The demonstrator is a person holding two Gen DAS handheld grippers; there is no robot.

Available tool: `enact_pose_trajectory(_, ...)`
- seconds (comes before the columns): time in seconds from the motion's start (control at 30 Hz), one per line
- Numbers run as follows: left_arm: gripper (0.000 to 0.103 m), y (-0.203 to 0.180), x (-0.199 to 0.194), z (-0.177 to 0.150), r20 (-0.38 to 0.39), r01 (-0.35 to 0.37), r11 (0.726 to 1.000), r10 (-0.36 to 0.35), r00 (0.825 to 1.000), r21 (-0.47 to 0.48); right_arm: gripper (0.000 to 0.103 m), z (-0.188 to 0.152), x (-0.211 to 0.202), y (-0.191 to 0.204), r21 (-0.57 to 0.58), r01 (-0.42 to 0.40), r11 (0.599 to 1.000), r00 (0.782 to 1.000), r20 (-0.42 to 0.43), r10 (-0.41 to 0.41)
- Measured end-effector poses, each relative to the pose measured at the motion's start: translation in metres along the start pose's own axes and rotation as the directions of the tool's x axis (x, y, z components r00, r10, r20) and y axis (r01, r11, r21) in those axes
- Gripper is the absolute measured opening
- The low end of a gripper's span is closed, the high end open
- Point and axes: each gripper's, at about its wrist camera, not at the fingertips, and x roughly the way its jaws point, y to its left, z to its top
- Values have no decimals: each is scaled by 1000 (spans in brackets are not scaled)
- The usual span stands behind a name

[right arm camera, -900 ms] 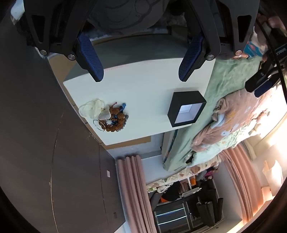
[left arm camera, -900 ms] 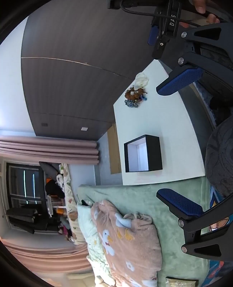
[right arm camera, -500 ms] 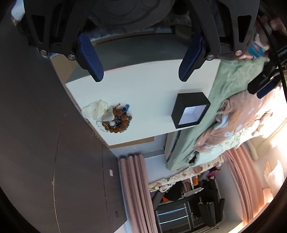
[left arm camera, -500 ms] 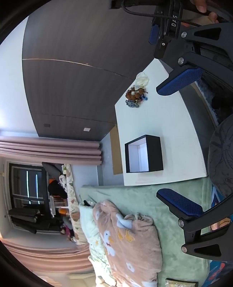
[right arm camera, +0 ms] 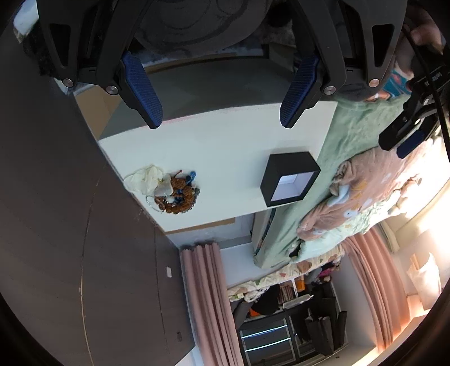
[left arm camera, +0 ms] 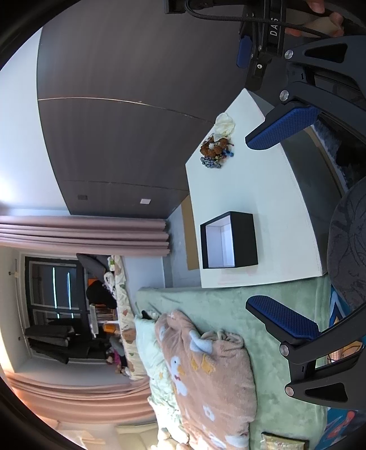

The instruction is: Organize jewelry

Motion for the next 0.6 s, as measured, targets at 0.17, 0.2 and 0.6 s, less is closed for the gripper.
enact_pose_trajectory(0.17,103,-1,-3,-2,16,-2,1000,2,1000,-18,86,-2,-4,0,-6,5,1000,1000,19,-5)
enact_pose_trajectory(0.2,103,0,-1,-2,15,-3,1000,3,1000,-21,86,-2,-4,1,-11,12,1000,1000,20,-11)
enact_pose_trajectory(0.6,103,-3,4,-7,16,-10,1000,10,1000,1,86,-3,-6,3,-38,34,999,999,41,-33)
